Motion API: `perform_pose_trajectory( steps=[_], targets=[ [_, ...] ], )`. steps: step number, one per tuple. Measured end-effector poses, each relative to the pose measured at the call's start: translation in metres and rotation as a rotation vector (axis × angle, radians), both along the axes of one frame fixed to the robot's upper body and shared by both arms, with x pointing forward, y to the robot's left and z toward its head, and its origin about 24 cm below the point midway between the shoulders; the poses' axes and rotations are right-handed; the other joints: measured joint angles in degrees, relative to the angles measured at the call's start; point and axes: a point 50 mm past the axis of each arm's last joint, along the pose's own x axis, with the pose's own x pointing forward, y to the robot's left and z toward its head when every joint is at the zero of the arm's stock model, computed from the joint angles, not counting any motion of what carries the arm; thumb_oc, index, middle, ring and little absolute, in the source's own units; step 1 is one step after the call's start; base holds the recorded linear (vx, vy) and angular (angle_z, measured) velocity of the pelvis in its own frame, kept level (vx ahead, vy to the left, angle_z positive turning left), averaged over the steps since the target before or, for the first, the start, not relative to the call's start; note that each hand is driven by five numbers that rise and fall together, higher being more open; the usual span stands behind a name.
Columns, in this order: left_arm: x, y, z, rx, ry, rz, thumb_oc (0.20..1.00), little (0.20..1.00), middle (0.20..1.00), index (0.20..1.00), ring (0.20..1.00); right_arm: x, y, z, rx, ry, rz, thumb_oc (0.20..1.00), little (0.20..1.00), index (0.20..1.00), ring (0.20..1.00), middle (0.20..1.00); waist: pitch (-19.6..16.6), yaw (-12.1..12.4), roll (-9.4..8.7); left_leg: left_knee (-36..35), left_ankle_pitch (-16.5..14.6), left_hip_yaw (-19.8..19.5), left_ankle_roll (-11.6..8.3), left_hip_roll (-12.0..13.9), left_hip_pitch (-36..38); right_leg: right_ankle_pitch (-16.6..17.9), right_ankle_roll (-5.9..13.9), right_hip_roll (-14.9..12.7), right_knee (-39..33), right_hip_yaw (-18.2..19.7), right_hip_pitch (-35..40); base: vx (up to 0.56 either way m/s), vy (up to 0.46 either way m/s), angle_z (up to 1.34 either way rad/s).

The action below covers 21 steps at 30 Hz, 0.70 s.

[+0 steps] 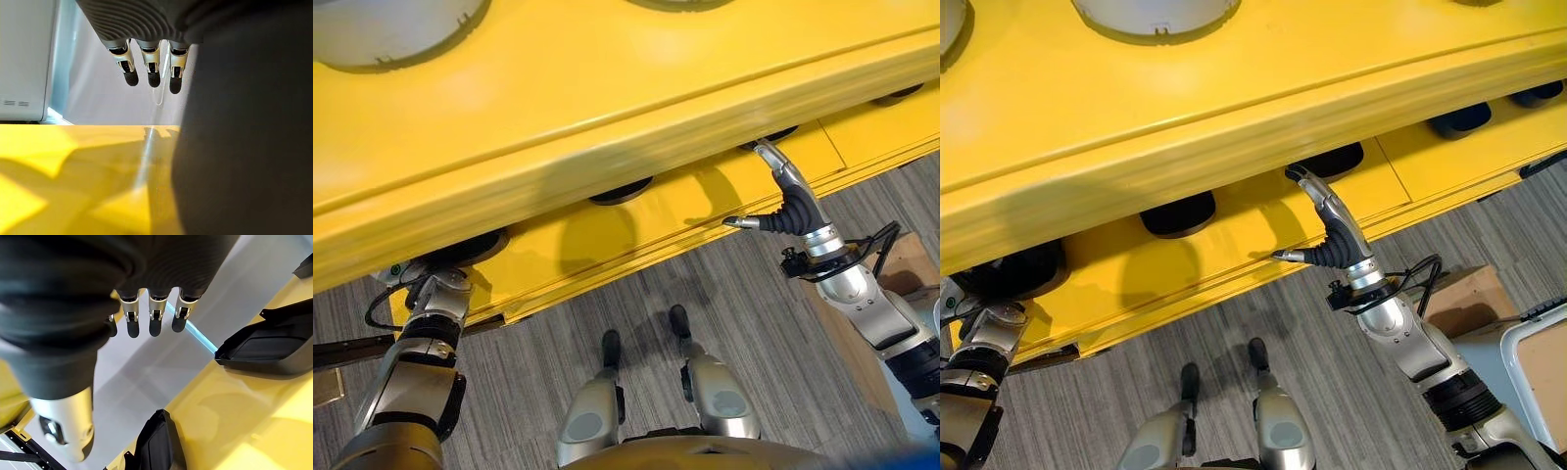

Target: Move parts from the plastic box to the shelf.

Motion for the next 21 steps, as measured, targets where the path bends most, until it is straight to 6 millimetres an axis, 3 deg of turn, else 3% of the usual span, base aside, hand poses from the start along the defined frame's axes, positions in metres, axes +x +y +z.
perform_pose_trajectory(
  steps=[9,17,21],
  targets=[
    [0.006,-0.004,0.012,0.057,-0.086,-0.019,1.0,1.0,1.0,1.0,1.0,-0.001,0.001,-0.002,0.011,0.0,-0.002,1.0,1.0,1.0,1.0,1.0,-0.27,-0.05,-0.45,0.05,0.0,0.02,0.0,-0.02,0.11,0.04,-0.05,-0.01,0.0,0.03,0.12,0.0,0.002,0.0],
    [0.022,-0.021,0.06,0.24,-0.344,-0.126,1.0,1.0,1.0,1.0,1.0,-0.001,0.001,-0.003,0.014,0.003,-0.008,1.0,1.0,1.0,1.0,1.0,-0.25,-0.03,-0.39,0.05,0.02,0.05,-0.02,-0.02,0.16,0.03,-0.05,0.0,0.0,0.06,0.13,0.03,-0.005,-0.01],
    [0.006,-0.033,0.063,0.274,-0.487,-0.148,1.0,1.0,1.0,1.0,1.0,-0.007,-0.004,-0.016,0.022,0.051,-0.028,1.0,1.0,1.0,1.0,1.0,-0.17,0.41,-0.25,0.04,0.02,0.01,-0.02,-0.02,0.3,0.02,-0.06,0.0,0.0,0.04,0.26,0.06,-0.034,0.0]
  ],
)
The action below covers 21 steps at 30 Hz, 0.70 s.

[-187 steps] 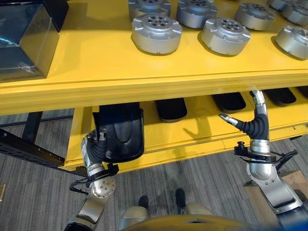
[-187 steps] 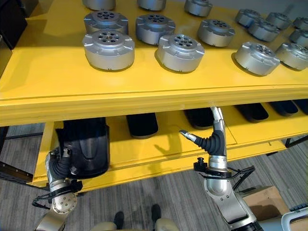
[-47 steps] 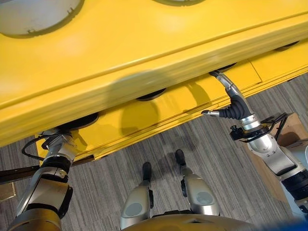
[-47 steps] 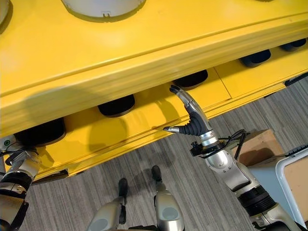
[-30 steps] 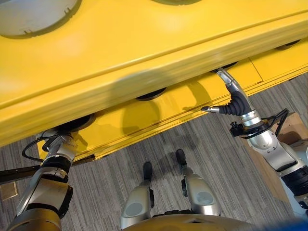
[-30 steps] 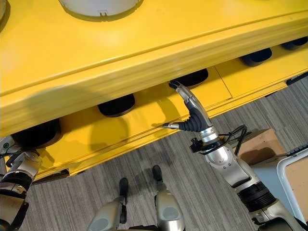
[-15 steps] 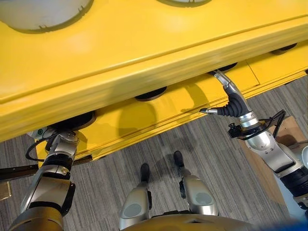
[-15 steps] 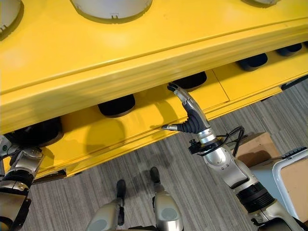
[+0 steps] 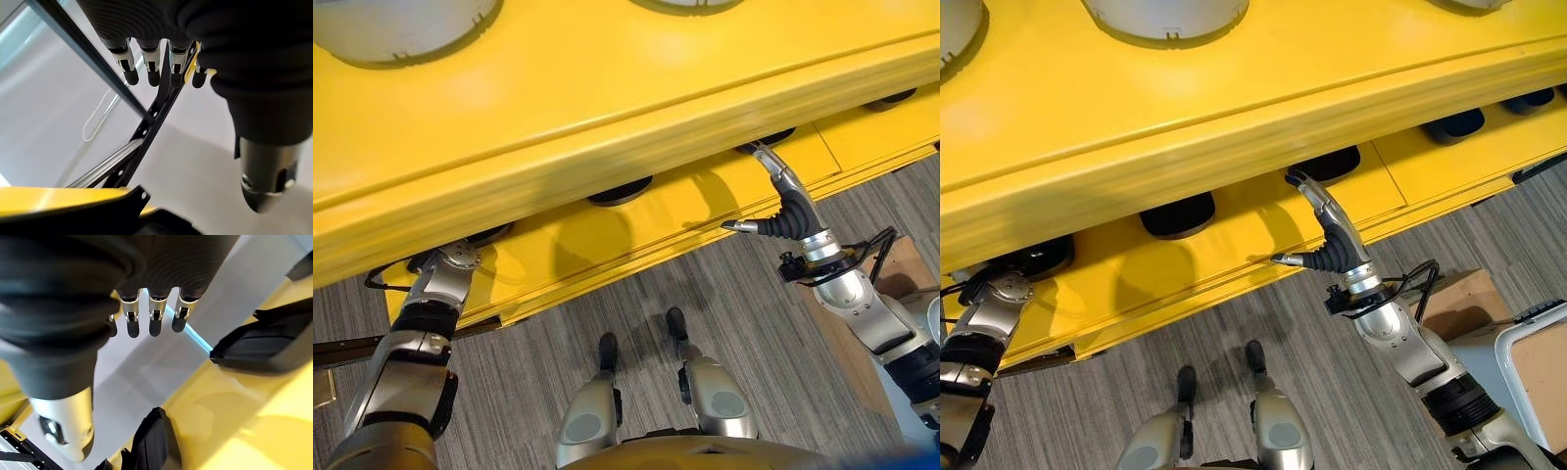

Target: Move parts from the plastic box to the shelf.

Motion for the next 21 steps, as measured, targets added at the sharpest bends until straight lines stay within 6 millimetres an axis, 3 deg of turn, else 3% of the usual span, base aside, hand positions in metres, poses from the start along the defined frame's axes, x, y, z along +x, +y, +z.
perform_pose_trajectory(
  steps=[5,7,9,14,17,21],
  targets=[
    [-0.022,-0.009,0.013,0.016,-0.161,-0.03,1.0,1.0,1.0,1.0,1.0,-0.01,-0.005,-0.004,0.05,0.016,-0.039,1.0,1.0,1.0,1.0,1.0,-0.1,1.35,0.94,-0.01,0.06,-0.21,-0.07,0.07,0.29,-0.04,-0.02,0.03,-0.01,-0.19,0.41,0.04,-0.04,0.02],
    [-0.027,-0.014,0.006,-0.006,-0.158,-0.031,1.0,1.0,1.0,1.0,1.0,-0.01,-0.009,-0.006,0.053,0.026,-0.062,1.0,1.0,1.0,1.0,1.0,-0.35,2.62,1.71,0.06,0.1,-0.35,-0.12,0.08,0.33,-0.05,-0.02,0.01,-0.01,-0.37,0.56,0.05,-0.065,0.03],
    [-0.039,-0.032,0.003,-0.011,-0.2,-0.079,1.0,1.0,1.0,1.0,1.0,-0.016,-0.012,-0.006,0.068,0.031,-0.078,1.0,1.0,1.0,1.0,1.0,-0.33,3.02,1.76,0.06,0.1,-0.5,-0.13,0.09,0.29,-0.1,-0.09,0.02,-0.01,-0.47,0.58,0.02,-0.05,0.03],
    [-0.05,-0.038,-0.018,-0.023,-0.13,-0.079,1.0,1.0,1.0,1.0,1.0,-0.02,-0.015,-0.013,0.07,0.067,-0.092,1.0,1.0,1.0,1.0,1.0,-0.34,3.15,1.75,0.2,0.1,-1.05,-0.13,0.11,0.25,-0.13,-0.12,0.01,-0.01,-1.03,0.88,0.03,-0.073,0.06],
    [-0.057,-0.051,-0.013,0.002,-0.162,-0.154,1.0,1.0,1.0,1.0,1.0,-0.026,-0.015,-0.017,0.107,0.079,-0.105,1.0,1.0,1.0,1.0,1.0,-0.37,3.99,1.7,0.17,0.17,-1.94,-0.28,0.33,0.53,-0.4,-0.34,0.1,-0.01,-1.96,1.54,0.04,-0.127,0.16],
    [-0.083,-0.067,-0.004,0.102,-0.218,-0.248,1.0,1.0,1.0,1.0,1.0,-0.039,-0.011,-0.017,0.136,0.079,-0.09,1.0,1.0,1.0,1.0,1.0,-0.74,5.47,1.22,-0.38,0.19,-2.88,-0.66,0.96,1.75,-0.95,-0.58,0.63,-0.01,-3.11,2.94,0.03,-0.121,0.12]
  ],
)
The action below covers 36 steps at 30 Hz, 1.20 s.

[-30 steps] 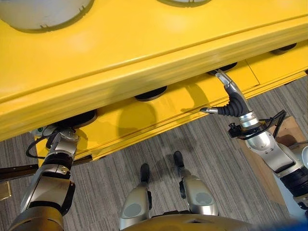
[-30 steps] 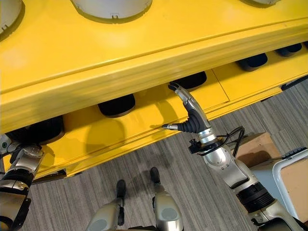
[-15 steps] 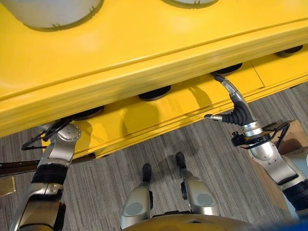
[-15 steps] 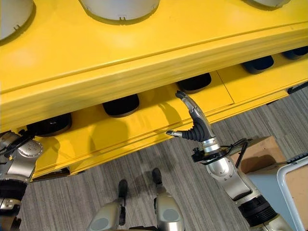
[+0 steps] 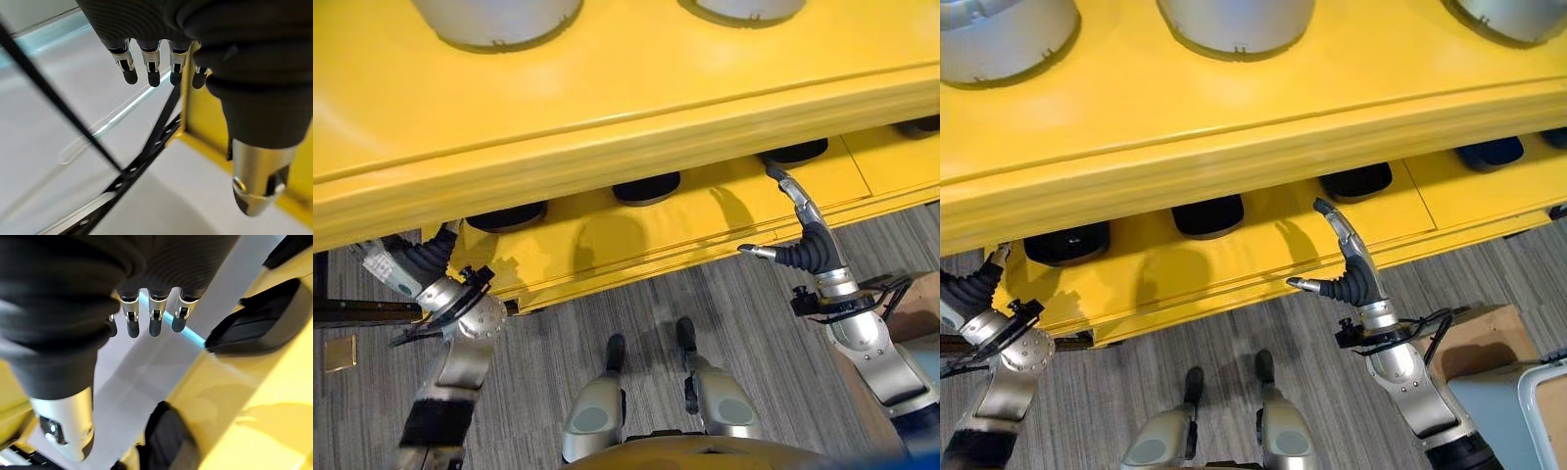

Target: Move parts from the plastic box to the shelf.

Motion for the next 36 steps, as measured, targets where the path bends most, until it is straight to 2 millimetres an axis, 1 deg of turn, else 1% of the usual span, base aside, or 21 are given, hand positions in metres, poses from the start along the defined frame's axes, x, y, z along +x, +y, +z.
perform_pose_trajectory(
  steps=[1,2,4,7,9,10,12,14,16,18,19,20,21,22,24,25,27,28,30,32,36],
  targets=[
    [-0.004,-0.001,0.001,0.023,-0.003,-0.022,1.0,1.0,1.0,1.0,1.0,-0.002,-0.002,-0.002,0.009,0.009,-0.015,1.0,1.0,1.0,1.0,1.0,-0.1,0.82,-0.15,-0.09,-0.03,-0.28,-0.15,0.24,0.37,-0.2,-0.22,0.19,0.0,-0.28,0.48,0.01,-0.191,0.18],
    [-0.01,-0.003,0.003,0.043,-0.002,-0.064,1.0,1.0,1.0,1.0,1.0,-0.006,-0.004,-0.007,0.015,0.027,-0.029,1.0,1.0,1.0,1.0,1.0,-1.16,1.66,-0.53,-0.21,-0.04,-0.88,-0.41,0.59,0.25,-0.44,-0.27,0.48,0.0,-0.95,0.55,0.0,-0.188,0.19],
    [-0.015,-0.007,-0.002,0.032,0.063,-0.155,1.0,1.0,1.0,1.0,1.0,-0.009,-0.009,-0.01,0.023,0.037,-0.058,1.0,1.0,1.0,1.0,1.0,-2.28,2.69,-0.92,-0.27,0.0,-1.7,-0.64,0.81,0.09,-0.69,-0.49,0.66,0.0,-1.8,0.75,-0.01,-0.164,0.22],
    [-0.022,-0.017,-0.012,-0.101,0.13,-0.353,1.0,1.0,1.0,1.0,1.0,-0.013,-0.012,-0.008,0.041,0.018,-0.089,1.0,1.0,1.0,1.0,1.0,-3.12,4.21,-1.51,-0.34,0.1,-2.58,-0.89,1.0,0.15,-0.93,-0.74,0.82,-0.01,-2.7,1.32,-0.03,-0.145,0.17],
    [-0.025,-0.025,-0.019,-0.225,0.167,-0.475,1.0,1.0,1.0,1.0,1.0,-0.014,-0.015,-0.009,0.069,0.02,-0.107,1.0,1.0,1.0,1.0,1.0,-3.2,5.16,-1.62,-0.36,0.13,-3.31,-0.94,1.05,0.31,-1.14,-0.72,0.81,-0.01,-3.38,2.01,-0.04,-0.183,0.24],
    [-0.029,-0.031,-0.028,-0.328,0.236,-0.589,1.0,1.0,1.0,1.0,1.0,-0.016,-0.019,-0.012,0.171,0.05,-0.136,1.0,1.0,1.0,1.0,1.0,-3.42,5.59,-1.93,-0.67,0.31,-4.35,-1.25,1.17,0.64,-1.46,-1.01,0.86,-0.02,-4.62,2.66,-0.04,-0.139,0.3],
    [-0.033,-0.035,-0.042,-0.441,0.353,-0.731,1.0,1.0,1.0,1.0,1.0,-0.017,-0.023,-0.017,0.283,0.11,-0.135,1.0,1.0,1.0,1.0,1.0,-3.67,6.72,-2.06,-1.42,0.55,-4.39,-1.53,1.51,1.22,-1.53,-1.12,1.02,-0.02,-4.89,3.05,-0.03,-0.064,0.17],
    [-0.034,-0.042,-0.056,-0.565,0.466,-0.876,1.0,1.0,1.0,1.0,1.0,-0.015,-0.026,-0.025,0.439,0.188,-0.142,1.0,1.0,1.0,1.0,1.0,-4.61,6.76,-1.95,-2.3,0.6,-3.82,-1.82,1.87,1.34,-1.65,-1.28,0.99,-0.02,-5.19,3.21,-0.01,-0.018,0.17],
    [-0.034,-0.051,-0.071,-0.696,0.584,-1.034,1.0,1.0,1.0,1.0,1.0,-0.014,-0.03,-0.034,0.539,0.275,-0.15,1.0,1.0,1.0,1.0,1.0,-4.99,6.56,-1.23,-3.53,1.22,-1.15,-1.61,2.65,2.36,-1.94,-1.23,0.83,-0.02,-5.98,4.11,-0.03,0.015,0.21],
    [-0.033,-0.065,-0.088,-0.857,0.724,-1.288,1.0,1.0,1.0,1.0,1.0,-0.012,-0.035,-0.049,0.593,0.389,-0.156,1.0,1.0,1.0,1.0,1.0,-6.04,6.18,0.0,-3.93,1.48,0.52,-1.54,2.77,2.61,-2.11,-1.13,0.25,-0.05,-6.56,4.73,-0.04,0.04,0.15],
    [-0.034,-0.07,-0.092,-0.88,0.769,-1.349,1.0,1.0,1.0,1.0,1.0,-0.012,-0.036,-0.054,0.597,0.415,-0.161,1.0,1.0,1.0,1.0,1.0,-6.36,6.18,0.46,-3.93,1.54,1.3,-1.47,2.84,2.6,-2.14,-1.08,0.11,-0.05,-6.56,4.74,-0.03,0.051,0.04],
    [-0.037,-0.081,-0.097,-0.954,0.853,-1.522,1.0,1.0,1.0,1.0,1.0,-0.009,-0.039,-0.064,0.615,0.476,-0.176,1.0,1.0,1.0,1.0,1.0,-7.18,5.71,1.75,-3.92,1.83,1.71,-1.13,2.61,2.92,-2.16,-1.02,-0.15,-0.06,-6.54,4.72,-0.04,0.062,-0.03],
    [-0.038,-0.084,-0.098,-0.982,0.856,-1.571,1.0,1.0,1.0,1.0,1.0,-0.01,-0.038,-0.066,0.618,0.489,-0.175,1.0,1.0,1.0,1.0,1.0,-7.48,5.38,2.27,-3.9,1.89,1.73,-1.15,2.54,2.96,-2.21,-0.94,-0.16,-0.07,-6.53,4.7,-0.03,0.062,-0.05],
    [-0.039,-0.087,-0.101,-1.048,0.847,-1.629,1.0,1.0,1.0,1.0,1.0,-0.01,-0.037,-0.067,0.617,0.499,-0.165,1.0,1.0,1.0,1.0,1.0,-7.83,4.97,2.89,-3.73,2.18,1.89,-1.26,2.54,3.08,-2.22,-0.92,-0.17,-0.07,-6.54,4.7,-0.02,0.049,-0.06],
    [-0.04,-0.098,-0.109,-1.253,0.791,-1.808,1.0,1.0,1.0,1.0,1.0,-0.009,-0.035,-0.068,0.655,0.52,-0.13,1.0,1.0,1.0,1.0,1.0,-8.7,4.39,4.13,-3.72,2.14,2.38,-1.2,2.57,3.19,-2.31,-0.79,-0.17,-0.07,-6.43,4.69,-0.02,0.034,-0.07],
    [-0.042,-0.108,-0.111,-1.317,0.764,-1.907,1.0,1.0,1.0,1.0,1.0,-0.009,-0.032,-0.071,0.671,0.542,-0.099,1.0,1.0,1.0,1.0,1.0,-9.3,3.62,4.73,-3.73,2.11,2.5,-1.17,2.57,3.22,-2.36,-0.71,-0.17,-0.07,-6.36,4.66,-0.02,0.03,-0.05],
    [-0.043,-0.122,-0.11,-1.339,0.75,-2.043,1.0,1.0,1.0,1.0,1.0,-0.008,-0.027,-0.078,0.686,0.59,-0.056,1.0,1.0,1.0,1.0,1.0,-9.95,2.78,5.21,-3.75,2.11,2.68,-1.17,2.73,3.25,-2.38,-0.7,-0.02,-0.07,-6.28,4.6,-0.01,0.019,-0.04],
    [-0.042,-0.123,-0.108,-1.329,0.724,-2.112,1.0,1.0,1.0,1.0,1.0,-0.008,-0.023,-0.085,0.726,0.642,-0.017,1.0,1.0,1.0,1.0,1.0,-10.33,2.01,5.35,-3.92,2.1,2.74,-1.19,2.92,3.28,-2.42,-0.65,0.16,-0.07,-6.28,4.63,0.01,0.01,-0.04],
    [-0.035,-0.118,-0.107,-1.3,0.715,-2.132,1.0,1.0,1.0,1.0,1.0,-0.01,-0.021,-0.091,0.783,0.692,0.035,1.0,1.0,1.0,1.0,1.0,-10.54,1.77,5.41,-3.95,2.07,2.97,-1.22,3.03,3.75,-2.43,-0.66,0.27,-0.08,-6.09,4.93,0.01,0.001,-0.05],
    [-0.034,-0.114,-0.108,-1.294,0.709,-2.13,1.0,1.0,1.0,1.0,1.0,-0.011,-0.02,-0.095,0.805,0.713,0.055,1.0,1.0,1.0,1.0,1.0,-10.7,1.65,5.24,-3.96,1.95,3.0,-1.21,3.03,4.25,-2.58,-0.62,0.26,-0.1,-6.04,5.4,0.0,0.0,0.0],
    [-0.035,-0.106,-0.106,-1.287,0.678,-2.132,1.0,1.0,1.0,1.0,1.0,-0.014,-0.012,-0.1,0.874,0.726,0.099,1.0,1.0,1.0,1.0,1.0,-12.74,1.76,3.94,-3.96,1.81,2.98,-1.12,2.99,4.32,-2.97,-0.39,0.21,-0.26,-6.06,5.51,0.0,0.0,0.0]
  ],
)
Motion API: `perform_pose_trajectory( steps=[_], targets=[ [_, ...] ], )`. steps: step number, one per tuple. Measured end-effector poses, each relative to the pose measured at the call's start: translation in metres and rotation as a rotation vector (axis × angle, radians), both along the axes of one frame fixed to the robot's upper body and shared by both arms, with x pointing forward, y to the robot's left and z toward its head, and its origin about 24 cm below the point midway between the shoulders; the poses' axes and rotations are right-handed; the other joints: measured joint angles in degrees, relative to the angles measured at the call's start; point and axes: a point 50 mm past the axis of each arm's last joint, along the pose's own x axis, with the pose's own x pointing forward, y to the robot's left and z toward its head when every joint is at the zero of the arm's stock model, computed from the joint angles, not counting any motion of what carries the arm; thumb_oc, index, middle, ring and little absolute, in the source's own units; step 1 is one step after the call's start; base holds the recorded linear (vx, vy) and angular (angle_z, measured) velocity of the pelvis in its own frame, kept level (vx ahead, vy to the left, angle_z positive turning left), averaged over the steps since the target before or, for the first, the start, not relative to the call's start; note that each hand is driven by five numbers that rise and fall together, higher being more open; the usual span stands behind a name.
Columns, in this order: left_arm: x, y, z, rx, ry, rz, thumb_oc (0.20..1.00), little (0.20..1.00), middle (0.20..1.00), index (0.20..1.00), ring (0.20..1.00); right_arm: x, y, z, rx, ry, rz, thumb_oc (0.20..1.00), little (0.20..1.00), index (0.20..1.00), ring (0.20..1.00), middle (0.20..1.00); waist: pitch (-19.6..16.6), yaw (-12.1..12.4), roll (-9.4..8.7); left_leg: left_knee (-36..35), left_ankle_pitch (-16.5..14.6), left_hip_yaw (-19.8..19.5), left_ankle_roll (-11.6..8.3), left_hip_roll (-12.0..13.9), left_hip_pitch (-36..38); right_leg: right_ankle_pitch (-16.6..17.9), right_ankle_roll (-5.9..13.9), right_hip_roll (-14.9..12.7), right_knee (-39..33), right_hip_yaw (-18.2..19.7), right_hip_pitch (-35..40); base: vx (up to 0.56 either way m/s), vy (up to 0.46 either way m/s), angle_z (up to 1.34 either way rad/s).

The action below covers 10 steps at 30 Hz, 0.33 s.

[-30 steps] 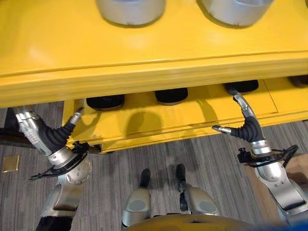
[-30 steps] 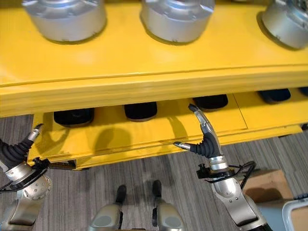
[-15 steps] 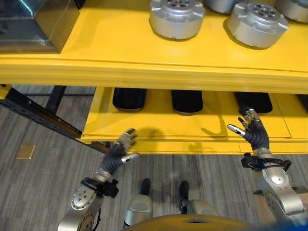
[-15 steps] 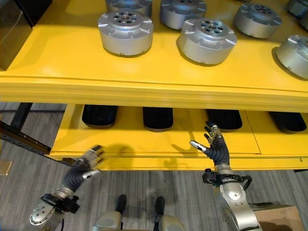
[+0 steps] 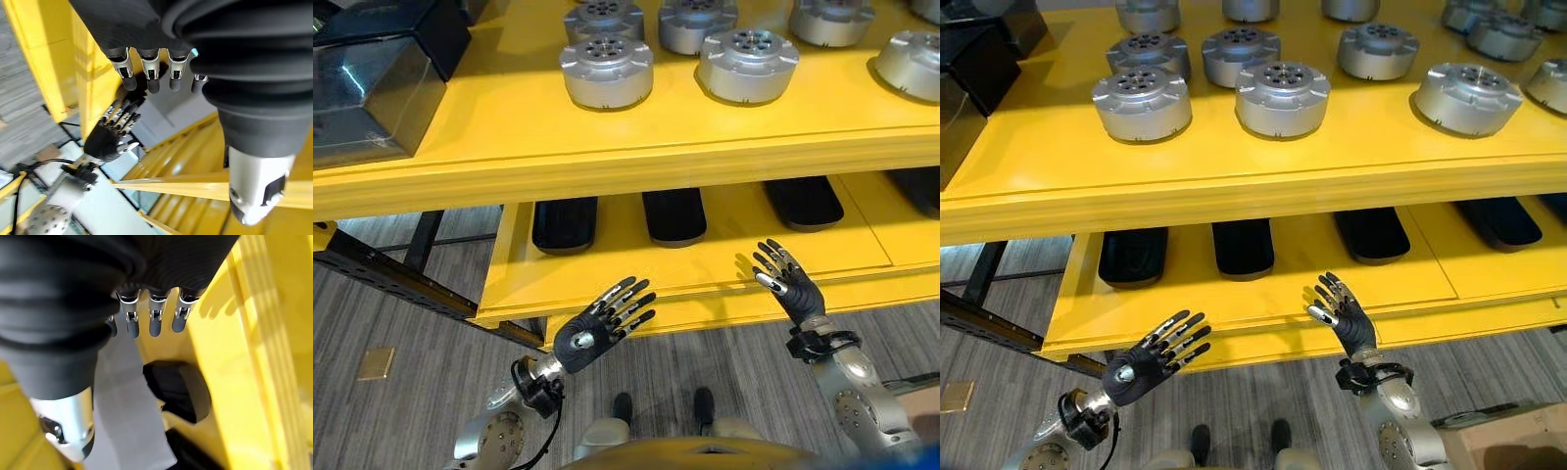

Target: Move parts from the plastic box to the shelf.

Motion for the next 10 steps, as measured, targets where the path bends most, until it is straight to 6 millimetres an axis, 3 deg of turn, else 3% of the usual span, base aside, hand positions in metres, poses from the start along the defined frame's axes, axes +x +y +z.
perform_pose_trajectory(
  steps=[4,10],
  targets=[
    [0.001,0.0025,0.0026,-0.014,-0.023,-0.002,1.0,1.0,1.0,1.0,1.0,-0.0006,0.0067,-0.0012,0.039,-0.01,0.032,1.0,1.0,1.0,1.0,1.0,-1.03,0.06,-0.88,0.0,-0.07,0.01,0.05,-0.01,0.31,-0.09,-0.04,-0.03,-0.02,-0.01,0.32,0.01,-0.001,0.0],
    [0.0036,0.0092,0.0065,-0.068,-0.043,0.072,1.0,1.0,1.0,1.0,1.0,-0.0036,0.0015,-0.0038,0.075,0.013,0.021,1.0,1.0,1.0,1.0,1.0,-1.22,-0.04,-0.44,0.0,-0.45,0.01,0.39,-0.01,1.01,-0.44,-0.05,-0.02,-0.06,-0.01,1.0,0.0,0.0,0.0]
  ],
)
